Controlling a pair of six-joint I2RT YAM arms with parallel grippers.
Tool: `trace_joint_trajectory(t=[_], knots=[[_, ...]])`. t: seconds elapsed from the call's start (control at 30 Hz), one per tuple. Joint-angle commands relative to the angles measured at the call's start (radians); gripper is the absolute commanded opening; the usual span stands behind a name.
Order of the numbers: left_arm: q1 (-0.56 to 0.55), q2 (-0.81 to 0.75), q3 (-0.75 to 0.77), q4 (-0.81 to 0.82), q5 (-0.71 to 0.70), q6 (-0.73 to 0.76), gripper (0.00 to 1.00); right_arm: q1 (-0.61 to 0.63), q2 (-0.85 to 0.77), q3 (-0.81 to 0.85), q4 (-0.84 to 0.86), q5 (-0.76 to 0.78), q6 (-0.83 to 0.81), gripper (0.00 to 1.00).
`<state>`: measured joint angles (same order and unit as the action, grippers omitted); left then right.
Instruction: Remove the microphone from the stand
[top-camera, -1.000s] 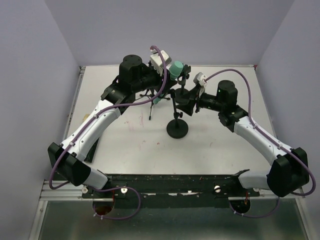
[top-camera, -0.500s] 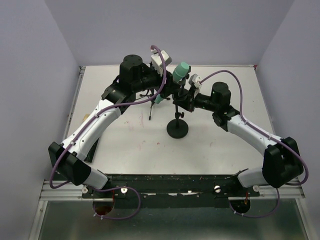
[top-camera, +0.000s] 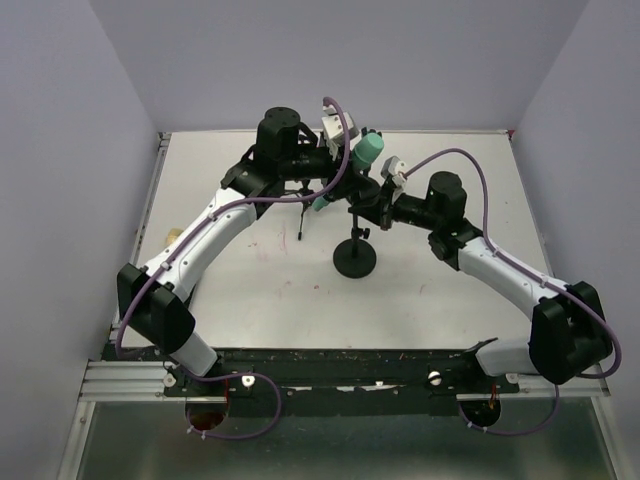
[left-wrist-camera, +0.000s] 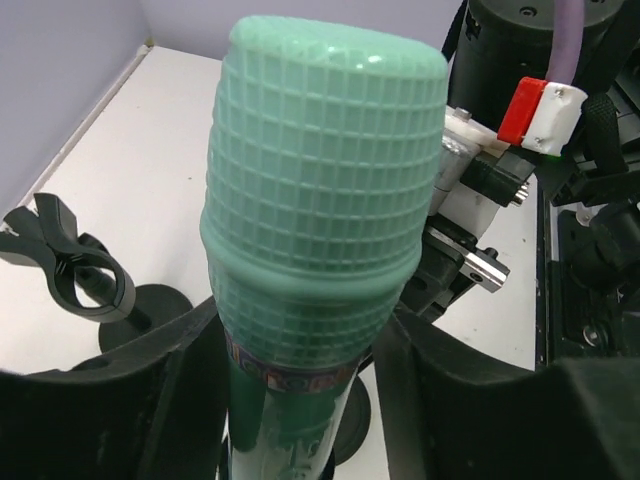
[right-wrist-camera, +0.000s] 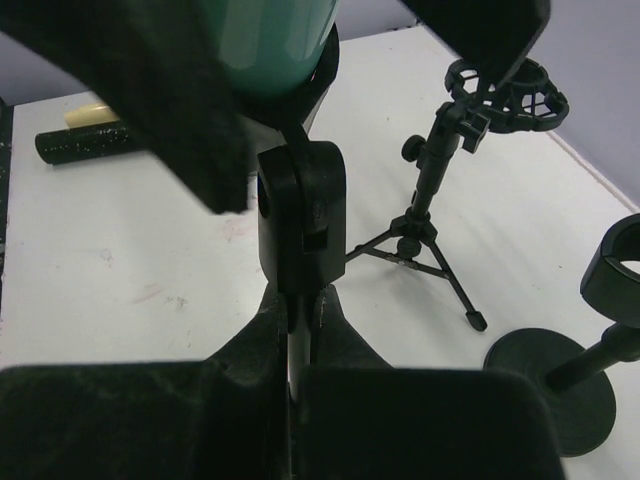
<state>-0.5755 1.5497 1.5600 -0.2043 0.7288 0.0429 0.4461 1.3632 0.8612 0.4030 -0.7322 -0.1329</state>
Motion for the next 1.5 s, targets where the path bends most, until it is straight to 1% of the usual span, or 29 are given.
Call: trace_joint_trajectory(t=[0.0,0.17,0.2,0.3,0.33,0.43,0.53,0.57,0.63,0.73,0.77,0.83,0.87,0.93,0.97,1.0,1.03,1.07,1.1,1.13,1.2,1.3,1.37,1.47], knots=[[0.008,0.033,0.063,0.017,0.112,0.029,0.53,0.003,-0.006,-0.034,-0.041,-0.009,-0.034,0.01],[0.031,0.012,0.077,-0.007,0.158,0.029,0.33,0.005,-0.010,-0.042,-0.073,0.002,-0.053,0.01],[0.035,0.007,0.083,-0.017,0.168,0.029,0.27,0.005,-0.010,-0.045,-0.076,0.005,-0.053,0.01],[0.058,-0.032,0.083,-0.018,0.179,0.023,0.03,0.006,-0.009,-0.068,-0.079,0.022,-0.042,0.01],[0.066,-0.048,0.081,-0.006,0.175,0.012,0.00,0.005,-0.010,-0.076,-0.079,0.025,-0.042,0.01],[0.101,-0.095,0.116,0.063,0.161,-0.075,0.00,0.005,-0.006,-0.091,-0.092,0.030,-0.047,0.01],[0.150,-0.111,0.237,0.077,0.158,-0.178,0.00,0.005,0.000,-0.094,-0.112,0.033,-0.057,0.01],[0.160,-0.118,0.282,0.080,0.158,-0.190,0.00,0.005,0.002,-0.094,-0.115,0.033,-0.059,0.01],[0.177,-0.140,0.325,0.083,0.147,-0.195,0.00,0.006,0.008,-0.093,-0.116,0.030,-0.059,0.01],[0.197,-0.174,0.336,0.063,0.120,-0.184,0.00,0.005,0.016,-0.087,-0.116,0.028,-0.059,0.01],[0.203,-0.186,0.331,0.040,0.116,-0.160,0.00,0.005,0.019,-0.083,-0.118,0.028,-0.065,0.01],[0.204,-0.206,0.299,-0.048,0.083,-0.063,0.00,0.005,0.017,-0.079,-0.119,0.027,-0.066,0.01],[0.203,-0.220,0.263,-0.103,0.043,0.007,0.00,0.005,0.016,-0.076,-0.116,0.027,-0.066,0.01],[0.203,-0.246,0.201,-0.194,-0.088,0.104,0.00,0.005,0.013,-0.074,-0.115,0.027,-0.062,0.01],[0.201,-0.250,0.190,-0.251,-0.218,0.129,0.00,0.005,0.010,-0.076,-0.115,0.025,-0.065,0.08],[0.204,-0.252,0.184,-0.292,-0.317,0.135,0.00,0.005,0.005,-0.073,-0.118,0.025,-0.065,0.23],[0.204,-0.263,0.166,-0.322,-0.432,0.138,0.00,0.005,0.002,-0.073,-0.124,0.027,-0.065,0.33],[0.206,-0.282,0.123,-0.320,-0.515,0.161,0.00,0.006,-0.003,-0.068,-0.130,0.027,-0.065,0.43],[0.212,-0.312,0.074,-0.310,-0.578,0.187,0.00,0.005,-0.009,-0.064,-0.139,0.030,-0.065,0.49],[0.216,-0.338,0.020,-0.305,-0.627,0.249,0.00,0.005,-0.015,-0.056,-0.150,0.034,-0.065,0.54],[0.223,-0.375,-0.069,-0.310,-0.719,0.352,0.00,0.005,-0.021,-0.033,-0.176,0.045,-0.065,0.59],[0.244,-0.395,-0.185,-0.375,-0.868,0.461,0.00,0.005,-0.036,0.002,-0.228,0.066,-0.077,0.64],[0.284,-0.404,-0.244,-0.421,-0.926,0.473,0.00,0.006,-0.047,0.022,-0.269,0.080,-0.083,0.67],[0.374,-0.419,-0.337,-0.440,-0.947,0.457,0.00,0.005,-0.067,0.062,-0.352,0.102,-0.091,0.69]])
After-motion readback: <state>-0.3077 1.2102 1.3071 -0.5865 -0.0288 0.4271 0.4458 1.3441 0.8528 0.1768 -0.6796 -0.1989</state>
